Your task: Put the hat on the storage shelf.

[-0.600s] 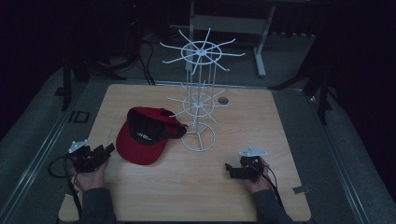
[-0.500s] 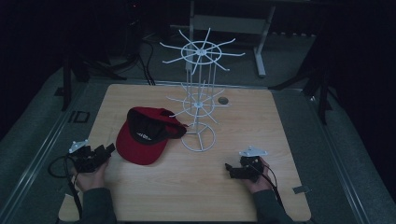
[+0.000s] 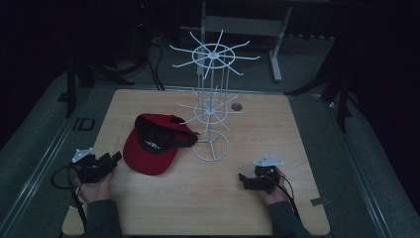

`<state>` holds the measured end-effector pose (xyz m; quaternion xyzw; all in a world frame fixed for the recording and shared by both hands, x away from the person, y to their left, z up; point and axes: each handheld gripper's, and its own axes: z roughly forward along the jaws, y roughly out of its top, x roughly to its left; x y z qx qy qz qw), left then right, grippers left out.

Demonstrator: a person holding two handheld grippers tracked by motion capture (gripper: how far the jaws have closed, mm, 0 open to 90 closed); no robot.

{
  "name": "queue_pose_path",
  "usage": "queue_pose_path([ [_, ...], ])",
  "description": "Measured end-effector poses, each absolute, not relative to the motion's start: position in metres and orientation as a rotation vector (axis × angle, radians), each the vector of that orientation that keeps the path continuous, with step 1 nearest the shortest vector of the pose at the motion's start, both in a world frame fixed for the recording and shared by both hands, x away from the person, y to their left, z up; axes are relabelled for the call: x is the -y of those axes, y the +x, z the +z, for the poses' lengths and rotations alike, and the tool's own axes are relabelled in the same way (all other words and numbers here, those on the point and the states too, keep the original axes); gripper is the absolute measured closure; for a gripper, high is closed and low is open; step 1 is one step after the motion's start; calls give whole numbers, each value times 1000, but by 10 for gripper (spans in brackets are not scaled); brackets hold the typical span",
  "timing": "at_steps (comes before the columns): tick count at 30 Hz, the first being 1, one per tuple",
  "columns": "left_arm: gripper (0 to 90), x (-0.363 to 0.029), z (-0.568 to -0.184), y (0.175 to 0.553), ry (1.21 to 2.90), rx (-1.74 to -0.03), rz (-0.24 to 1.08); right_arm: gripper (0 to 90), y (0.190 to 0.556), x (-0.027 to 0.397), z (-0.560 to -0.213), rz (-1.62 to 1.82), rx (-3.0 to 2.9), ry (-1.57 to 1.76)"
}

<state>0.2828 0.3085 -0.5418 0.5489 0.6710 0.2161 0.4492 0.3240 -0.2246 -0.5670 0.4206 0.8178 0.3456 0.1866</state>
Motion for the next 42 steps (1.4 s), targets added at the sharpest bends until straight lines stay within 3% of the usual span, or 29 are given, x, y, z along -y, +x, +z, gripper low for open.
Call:
queue_pose_path([
  [9, 489, -308, -530, 289, 1393, -1628, 533, 147, 324, 225, -567, 973, -2303, 1185],
  [27, 543, -297, -507, 346, 1641, -1543, 441, 147, 324, 224, -567, 972, -2303, 1191],
  [35, 699, -289, -511, 358, 1726, -1547, 442, 147, 324, 224, -567, 972, -2303, 1191],
  [36, 774, -289, -511, 357, 1726, -1550, 444, 147, 324, 224, -567, 972, -2303, 1190],
  [42, 799, -289, -515, 345, 1727, -1535, 400, 147, 324, 224, -567, 973, -2303, 1190],
])
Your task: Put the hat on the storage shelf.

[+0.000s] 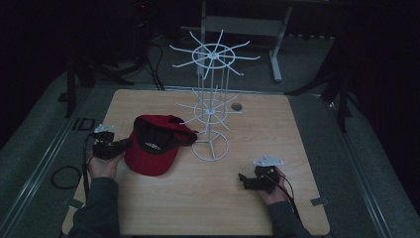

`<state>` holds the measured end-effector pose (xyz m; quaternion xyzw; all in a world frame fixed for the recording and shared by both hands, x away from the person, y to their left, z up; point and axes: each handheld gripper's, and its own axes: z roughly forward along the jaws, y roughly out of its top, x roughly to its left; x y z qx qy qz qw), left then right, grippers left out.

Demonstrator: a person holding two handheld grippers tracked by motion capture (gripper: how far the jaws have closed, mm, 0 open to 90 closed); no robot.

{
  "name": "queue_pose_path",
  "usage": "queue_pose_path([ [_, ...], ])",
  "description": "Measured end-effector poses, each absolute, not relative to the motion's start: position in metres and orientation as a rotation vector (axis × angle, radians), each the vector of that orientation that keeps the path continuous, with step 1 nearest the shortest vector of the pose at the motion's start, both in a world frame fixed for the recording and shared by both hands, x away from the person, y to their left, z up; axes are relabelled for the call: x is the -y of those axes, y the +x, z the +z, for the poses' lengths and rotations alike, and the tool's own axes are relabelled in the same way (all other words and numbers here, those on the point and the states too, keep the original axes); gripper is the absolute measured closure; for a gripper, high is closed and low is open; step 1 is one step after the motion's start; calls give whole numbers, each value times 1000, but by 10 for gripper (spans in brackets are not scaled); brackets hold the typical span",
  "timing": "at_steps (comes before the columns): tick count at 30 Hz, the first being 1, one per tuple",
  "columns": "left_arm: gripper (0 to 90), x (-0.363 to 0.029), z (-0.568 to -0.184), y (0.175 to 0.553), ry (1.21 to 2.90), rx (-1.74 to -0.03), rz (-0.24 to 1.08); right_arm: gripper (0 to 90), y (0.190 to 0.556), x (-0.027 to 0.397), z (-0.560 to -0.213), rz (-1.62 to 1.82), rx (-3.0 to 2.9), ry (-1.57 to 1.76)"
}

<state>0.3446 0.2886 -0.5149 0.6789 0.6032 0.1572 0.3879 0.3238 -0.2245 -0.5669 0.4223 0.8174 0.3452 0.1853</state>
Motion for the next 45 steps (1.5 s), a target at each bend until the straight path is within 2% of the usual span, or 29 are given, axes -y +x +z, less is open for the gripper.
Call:
queue_pose_path([
  [4, 785, -287, -521, 334, 1744, -1518, 325, 147, 324, 224, -567, 972, -2302, 1189],
  [7, 703, -282, -528, 330, 1785, -1482, 247, 147, 324, 224, -567, 973, -2303, 1188],
  [10, 677, -278, -535, 329, 1795, -1469, 193, 147, 324, 225, -567, 973, -2303, 1187],
  [19, 672, -266, -543, 330, 1869, -1414, 117, 147, 324, 225, -567, 973, -2303, 1187],
  [31, 600, -244, -554, 337, 1926, -1357, -8, 147, 324, 225, -567, 973, -2303, 1187],
  [38, 752, -241, -549, 337, 1864, -1300, -39, 147, 324, 225, -567, 973, -2303, 1186],
  [45, 776, -233, -539, 328, 1921, -1282, 68, 147, 324, 225, -567, 973, -2302, 1187],
])
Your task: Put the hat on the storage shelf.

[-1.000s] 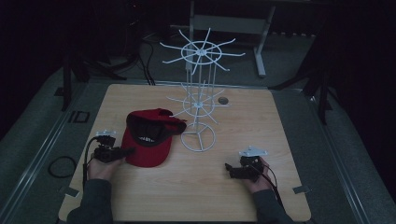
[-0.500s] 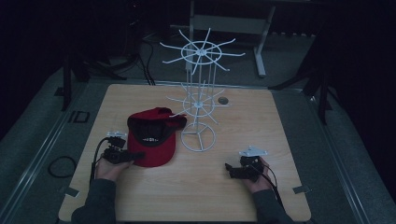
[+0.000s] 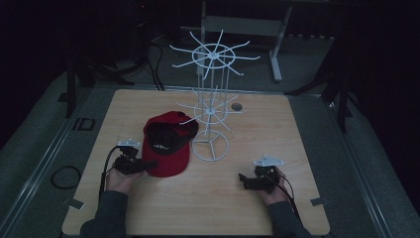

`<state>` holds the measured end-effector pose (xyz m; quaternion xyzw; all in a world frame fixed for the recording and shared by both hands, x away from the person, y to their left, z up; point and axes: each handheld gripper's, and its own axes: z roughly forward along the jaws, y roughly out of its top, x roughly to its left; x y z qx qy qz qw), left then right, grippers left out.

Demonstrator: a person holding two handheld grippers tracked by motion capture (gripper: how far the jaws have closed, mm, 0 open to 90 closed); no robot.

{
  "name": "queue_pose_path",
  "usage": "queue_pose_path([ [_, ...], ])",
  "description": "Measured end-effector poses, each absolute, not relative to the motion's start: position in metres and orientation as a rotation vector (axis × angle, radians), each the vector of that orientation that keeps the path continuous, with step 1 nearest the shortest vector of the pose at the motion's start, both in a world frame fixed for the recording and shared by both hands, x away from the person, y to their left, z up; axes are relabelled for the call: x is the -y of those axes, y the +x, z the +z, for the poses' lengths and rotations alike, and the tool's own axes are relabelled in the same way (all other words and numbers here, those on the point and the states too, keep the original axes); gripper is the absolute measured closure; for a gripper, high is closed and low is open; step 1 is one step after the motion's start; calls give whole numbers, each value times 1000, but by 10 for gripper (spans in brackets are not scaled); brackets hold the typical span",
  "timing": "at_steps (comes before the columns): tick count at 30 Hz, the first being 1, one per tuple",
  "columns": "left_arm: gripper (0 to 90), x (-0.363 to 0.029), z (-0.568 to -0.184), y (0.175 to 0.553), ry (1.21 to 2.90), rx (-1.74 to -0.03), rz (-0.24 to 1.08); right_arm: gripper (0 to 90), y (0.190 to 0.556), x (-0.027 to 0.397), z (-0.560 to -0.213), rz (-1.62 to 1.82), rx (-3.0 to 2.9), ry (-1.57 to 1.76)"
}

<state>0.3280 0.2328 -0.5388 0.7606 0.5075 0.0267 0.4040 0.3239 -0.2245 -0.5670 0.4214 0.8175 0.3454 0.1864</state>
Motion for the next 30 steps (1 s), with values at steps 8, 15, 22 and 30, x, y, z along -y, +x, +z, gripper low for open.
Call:
queue_pose_path([
  [8, 827, -239, -530, 317, 1847, -1296, 93, 147, 324, 225, -567, 972, -2302, 1186],
  [15, 860, -240, -523, 310, 1855, -1299, 174, 147, 324, 225, -567, 973, -2303, 1187],
  [22, 860, -247, -518, 305, 1834, -1325, 219, 147, 324, 225, -567, 972, -2303, 1187],
  [30, 859, -257, -509, 303, 1768, -1341, 241, 147, 324, 225, -567, 972, -2303, 1187],
])
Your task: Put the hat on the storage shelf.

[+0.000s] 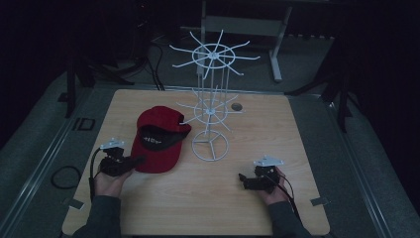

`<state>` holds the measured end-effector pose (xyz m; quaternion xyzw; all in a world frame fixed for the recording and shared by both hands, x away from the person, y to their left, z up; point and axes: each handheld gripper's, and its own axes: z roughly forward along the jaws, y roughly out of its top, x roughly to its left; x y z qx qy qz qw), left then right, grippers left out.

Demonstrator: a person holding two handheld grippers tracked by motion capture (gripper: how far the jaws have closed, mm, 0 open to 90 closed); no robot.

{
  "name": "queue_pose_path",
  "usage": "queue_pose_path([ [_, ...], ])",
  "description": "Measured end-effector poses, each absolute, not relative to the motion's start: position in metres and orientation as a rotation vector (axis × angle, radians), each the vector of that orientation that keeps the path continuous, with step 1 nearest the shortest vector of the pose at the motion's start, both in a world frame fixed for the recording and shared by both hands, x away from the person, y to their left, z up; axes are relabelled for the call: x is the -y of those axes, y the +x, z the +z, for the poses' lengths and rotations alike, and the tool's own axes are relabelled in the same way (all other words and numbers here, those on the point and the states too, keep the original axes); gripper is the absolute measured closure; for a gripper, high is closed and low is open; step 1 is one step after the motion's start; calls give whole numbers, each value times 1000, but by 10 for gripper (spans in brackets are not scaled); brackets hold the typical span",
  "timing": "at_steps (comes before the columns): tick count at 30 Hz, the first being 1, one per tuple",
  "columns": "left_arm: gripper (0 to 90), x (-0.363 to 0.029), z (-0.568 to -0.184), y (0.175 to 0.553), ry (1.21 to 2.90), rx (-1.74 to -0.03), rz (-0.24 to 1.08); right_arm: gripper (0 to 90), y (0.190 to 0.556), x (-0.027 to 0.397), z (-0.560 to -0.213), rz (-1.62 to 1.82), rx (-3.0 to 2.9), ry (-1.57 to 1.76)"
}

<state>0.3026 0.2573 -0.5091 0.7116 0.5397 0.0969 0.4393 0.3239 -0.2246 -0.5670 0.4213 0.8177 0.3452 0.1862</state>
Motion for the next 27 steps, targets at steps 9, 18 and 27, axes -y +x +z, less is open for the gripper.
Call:
queue_pose_path([
  [9, 859, -266, -495, 297, 1715, -1349, 291, 147, 324, 225, -567, 973, -2302, 1187],
  [18, 858, -274, -484, 293, 1661, -1346, 313, 147, 324, 225, -567, 973, -2303, 1187],
  [27, 858, -277, -471, 290, 1621, -1329, 360, 147, 324, 224, -567, 974, -2302, 1189],
])
